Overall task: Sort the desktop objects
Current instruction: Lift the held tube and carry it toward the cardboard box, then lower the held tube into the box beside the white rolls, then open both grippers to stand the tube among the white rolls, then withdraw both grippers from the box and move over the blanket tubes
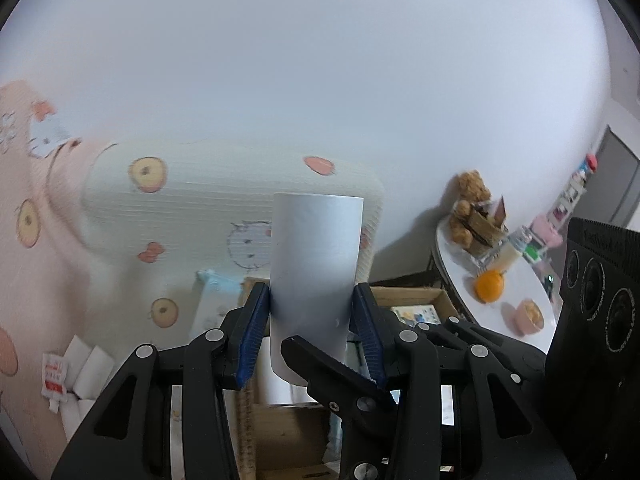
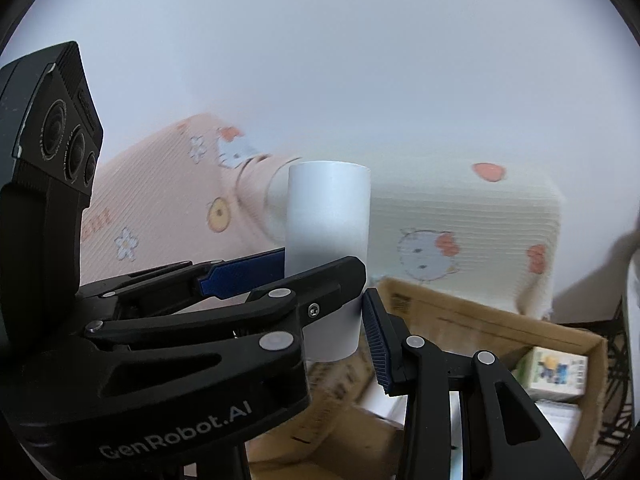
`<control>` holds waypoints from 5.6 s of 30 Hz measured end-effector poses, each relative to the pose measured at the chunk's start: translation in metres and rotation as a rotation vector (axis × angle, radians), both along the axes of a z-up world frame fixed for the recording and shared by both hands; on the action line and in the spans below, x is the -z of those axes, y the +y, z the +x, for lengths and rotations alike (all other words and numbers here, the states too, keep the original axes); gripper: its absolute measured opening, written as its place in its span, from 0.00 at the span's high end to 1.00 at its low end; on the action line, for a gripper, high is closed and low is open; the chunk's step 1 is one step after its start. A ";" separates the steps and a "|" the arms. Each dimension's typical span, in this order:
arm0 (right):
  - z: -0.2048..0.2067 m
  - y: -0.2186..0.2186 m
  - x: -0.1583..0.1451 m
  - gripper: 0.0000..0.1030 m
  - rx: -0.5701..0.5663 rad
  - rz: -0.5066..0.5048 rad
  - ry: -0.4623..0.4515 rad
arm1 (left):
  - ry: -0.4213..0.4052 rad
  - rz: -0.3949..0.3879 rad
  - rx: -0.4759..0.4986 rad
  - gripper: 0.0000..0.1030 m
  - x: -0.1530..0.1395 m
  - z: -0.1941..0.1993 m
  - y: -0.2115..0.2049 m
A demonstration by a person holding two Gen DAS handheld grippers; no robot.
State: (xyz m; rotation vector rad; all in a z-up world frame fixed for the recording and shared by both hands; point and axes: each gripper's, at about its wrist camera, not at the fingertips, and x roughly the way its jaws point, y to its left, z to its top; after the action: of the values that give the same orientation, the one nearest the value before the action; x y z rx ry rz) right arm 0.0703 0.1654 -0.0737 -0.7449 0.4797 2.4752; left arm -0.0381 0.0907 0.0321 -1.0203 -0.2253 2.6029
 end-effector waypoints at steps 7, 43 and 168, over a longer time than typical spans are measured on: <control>0.022 0.023 0.019 0.64 0.051 -0.077 -0.033 | -0.104 -0.015 0.094 0.55 0.024 -0.018 0.031; 0.042 0.088 0.146 0.64 0.193 -0.528 -0.348 | -0.626 0.037 0.261 0.55 0.164 -0.086 0.063; -0.198 -0.060 0.229 0.64 -0.103 -0.222 -0.209 | -0.492 -0.031 -0.146 0.64 0.212 -0.041 -0.286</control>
State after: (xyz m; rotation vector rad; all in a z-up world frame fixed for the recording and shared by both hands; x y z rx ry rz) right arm -0.1274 0.1056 -0.3025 -1.1302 0.6582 2.4258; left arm -0.0794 -0.1951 -0.1802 -1.7023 -0.3889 2.4378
